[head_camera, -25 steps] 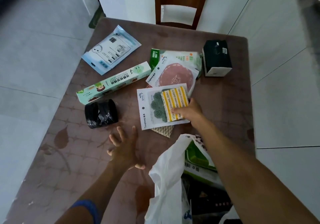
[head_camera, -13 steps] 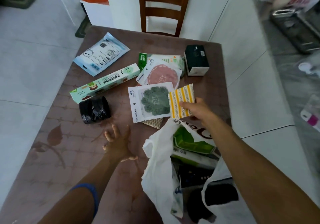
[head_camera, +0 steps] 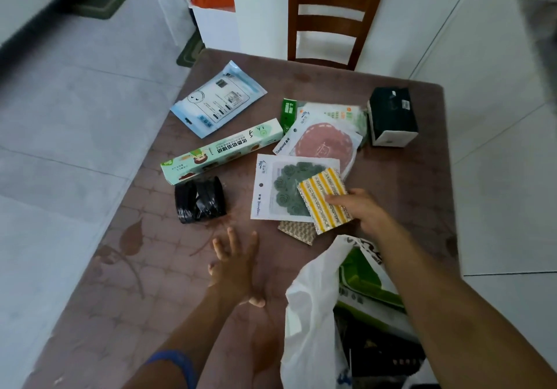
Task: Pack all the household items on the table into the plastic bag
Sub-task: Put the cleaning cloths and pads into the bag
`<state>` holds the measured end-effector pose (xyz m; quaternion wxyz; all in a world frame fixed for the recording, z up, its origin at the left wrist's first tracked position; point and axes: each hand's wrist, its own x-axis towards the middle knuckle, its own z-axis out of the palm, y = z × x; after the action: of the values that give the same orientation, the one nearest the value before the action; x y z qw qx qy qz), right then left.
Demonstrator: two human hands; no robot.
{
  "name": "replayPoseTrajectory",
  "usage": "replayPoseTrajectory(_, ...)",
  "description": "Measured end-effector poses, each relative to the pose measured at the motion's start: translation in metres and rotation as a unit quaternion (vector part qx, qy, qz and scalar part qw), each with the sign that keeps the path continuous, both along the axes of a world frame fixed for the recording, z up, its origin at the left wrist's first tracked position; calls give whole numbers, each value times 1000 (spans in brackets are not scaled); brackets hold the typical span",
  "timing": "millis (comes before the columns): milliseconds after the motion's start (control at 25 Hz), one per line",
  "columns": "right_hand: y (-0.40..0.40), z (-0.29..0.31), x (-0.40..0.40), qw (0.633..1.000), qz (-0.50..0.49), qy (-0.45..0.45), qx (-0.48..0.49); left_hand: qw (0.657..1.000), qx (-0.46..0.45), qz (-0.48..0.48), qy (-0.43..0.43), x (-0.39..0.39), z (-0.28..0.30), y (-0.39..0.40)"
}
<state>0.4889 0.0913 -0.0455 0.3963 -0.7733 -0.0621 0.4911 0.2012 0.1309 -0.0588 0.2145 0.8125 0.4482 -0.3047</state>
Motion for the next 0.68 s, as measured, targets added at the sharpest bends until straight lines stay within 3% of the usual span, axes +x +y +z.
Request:
replayPoseTrajectory(400,17,8,-9,994,-110,18,8,1000,6,-8,1,2,2,0)
replayPoseTrajectory(560,24,10,-26,995,-72,67,-35,1000,12,-15,4,1,2,0)
replayPoseTrajectory(680,33,6,-41,996,-78,14,-28,1000,11,-12,0,1,0,0)
